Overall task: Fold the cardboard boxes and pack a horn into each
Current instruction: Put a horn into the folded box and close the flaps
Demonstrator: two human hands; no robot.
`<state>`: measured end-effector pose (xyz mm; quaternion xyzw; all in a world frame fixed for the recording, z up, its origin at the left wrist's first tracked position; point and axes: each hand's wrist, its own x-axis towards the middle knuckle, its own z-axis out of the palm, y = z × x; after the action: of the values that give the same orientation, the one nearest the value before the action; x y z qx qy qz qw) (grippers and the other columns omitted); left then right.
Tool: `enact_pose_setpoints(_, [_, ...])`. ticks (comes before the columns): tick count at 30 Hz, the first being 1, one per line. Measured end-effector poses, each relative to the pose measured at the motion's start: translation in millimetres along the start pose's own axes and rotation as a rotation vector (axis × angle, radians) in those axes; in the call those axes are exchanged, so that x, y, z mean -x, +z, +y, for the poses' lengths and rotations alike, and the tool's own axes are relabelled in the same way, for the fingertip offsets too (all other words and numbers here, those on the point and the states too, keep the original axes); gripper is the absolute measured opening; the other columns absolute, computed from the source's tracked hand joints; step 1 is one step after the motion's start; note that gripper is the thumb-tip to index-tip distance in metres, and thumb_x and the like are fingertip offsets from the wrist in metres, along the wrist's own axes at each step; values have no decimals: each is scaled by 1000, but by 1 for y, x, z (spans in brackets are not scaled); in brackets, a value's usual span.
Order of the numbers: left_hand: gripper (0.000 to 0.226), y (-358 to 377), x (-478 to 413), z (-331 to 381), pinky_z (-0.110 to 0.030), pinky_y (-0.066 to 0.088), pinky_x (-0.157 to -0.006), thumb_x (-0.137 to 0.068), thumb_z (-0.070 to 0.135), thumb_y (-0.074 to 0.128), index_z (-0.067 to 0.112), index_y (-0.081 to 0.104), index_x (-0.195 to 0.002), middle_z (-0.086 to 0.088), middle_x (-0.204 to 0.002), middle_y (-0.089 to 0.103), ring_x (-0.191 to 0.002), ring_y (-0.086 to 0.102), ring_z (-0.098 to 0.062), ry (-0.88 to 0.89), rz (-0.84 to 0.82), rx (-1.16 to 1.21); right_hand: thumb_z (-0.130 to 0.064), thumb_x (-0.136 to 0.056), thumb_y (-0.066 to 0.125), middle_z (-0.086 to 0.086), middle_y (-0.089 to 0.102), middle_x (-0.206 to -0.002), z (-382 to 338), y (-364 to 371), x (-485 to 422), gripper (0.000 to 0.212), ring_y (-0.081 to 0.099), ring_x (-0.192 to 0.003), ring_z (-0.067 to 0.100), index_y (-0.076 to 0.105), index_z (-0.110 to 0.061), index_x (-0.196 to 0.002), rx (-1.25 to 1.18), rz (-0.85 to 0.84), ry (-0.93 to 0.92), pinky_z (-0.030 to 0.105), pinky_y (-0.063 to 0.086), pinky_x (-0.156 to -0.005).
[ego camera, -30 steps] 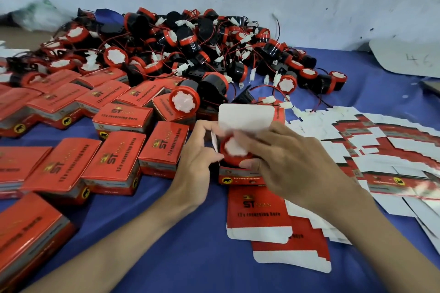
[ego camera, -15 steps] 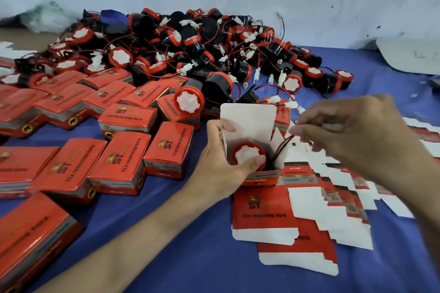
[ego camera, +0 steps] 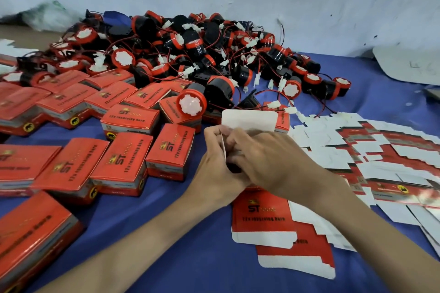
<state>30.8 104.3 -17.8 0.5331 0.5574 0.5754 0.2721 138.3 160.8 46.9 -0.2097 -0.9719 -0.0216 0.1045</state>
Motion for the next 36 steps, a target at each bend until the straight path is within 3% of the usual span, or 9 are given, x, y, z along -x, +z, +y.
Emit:
enact_pose_setpoints(4, [61, 1, 3, 1, -30, 54, -78, -63, 24, 71, 32, 28, -106, 12, -102, 57, -90, 62, -4, 13, 8, -22, -38, -93, 40, -5, 67, -100, 7, -8, 4, 29, 59, -96, 18, 63, -21, -99, -83, -62, -41, 35, 42, -82])
enact_pose_setpoints(8, [62, -1, 3, 3, -19, 50, -81, -66, 23, 71, 33, 26, -108, 9, -112, 51, -98, 59, 2, 43, -45, 37, -38, -98, 36, -14, 61, -117, 11, -12, 2, 35, 49, -111, 3, 69, -28, -105, -112, -186, -155, 26, 29, -98])
enact_pose_setpoints(12, [66, -7, 8, 4, -18, 47, -86, -69, 11, 69, 25, 27, -117, 4, -118, 47, -109, 54, 4, 74, -210, 241, -41, -93, 52, -13, 61, -103, 13, -5, 2, 25, 53, -96, 7, 74, -29, -93, -151, -72, -28, 20, 25, -71])
enact_pose_setpoints(14, [62, -8, 3, 3, -18, 48, -84, -67, 6, 65, 22, 31, -117, 0, -118, 47, -107, 55, 4, 67, -183, 302, -33, -86, 60, -13, 63, -100, 13, -4, 2, 17, 55, -96, 9, 76, -27, -89, -178, -32, -17, 18, 27, -67])
enact_pose_setpoints(17, [46, -6, -4, 1, -11, 47, -74, -74, -5, 57, 22, 39, -106, 4, -107, 50, -93, 59, 10, 32, 3, 305, -33, -78, 56, -9, 67, -94, 9, -4, 1, 24, 59, -97, 15, 77, -24, -83, -232, 9, -26, 30, 44, -74])
enact_pose_setpoints(19, [21, -4, 0, 3, -7, 46, -73, -91, 8, 44, 21, 42, -108, 7, -105, 53, -91, 58, 14, 34, 20, 348, -45, -85, 45, -8, 65, -107, 7, -3, 2, 35, 54, -111, 14, 76, -30, -91, -120, -71, -51, 34, 40, -88])
enact_pose_setpoints(23, [19, -5, 8, 5, -6, 45, -73, -97, 32, 33, 23, 43, -110, 30, -97, 59, -92, 56, 15, 53, 15, 304, -52, -92, 25, -7, 55, -129, 9, -3, 5, 49, 39, -129, 14, 71, -38, -104, 32, -161, -111, 34, 29, -103])
enact_pose_setpoints(29, [23, -4, 7, 8, -6, 48, -67, -92, 33, 35, 21, 45, -108, 9, -100, 57, -87, 60, 13, 62, 26, 359, -27, -80, 53, -12, 69, -92, 6, 3, 2, 22, 61, -91, 12, 74, -21, -76, -243, 138, -52, 37, 46, -80])
enact_pose_setpoints(36, [15, -3, 6, 4, -8, 47, -76, -97, 31, 38, 28, 43, -111, 10, -103, 61, -95, 59, 8, 82, 43, 299, -34, -91, 45, -1, 65, -103, 19, 7, 7, 34, 50, -106, 15, 76, -23, -82, -1, 128, -336, 38, 46, -88])
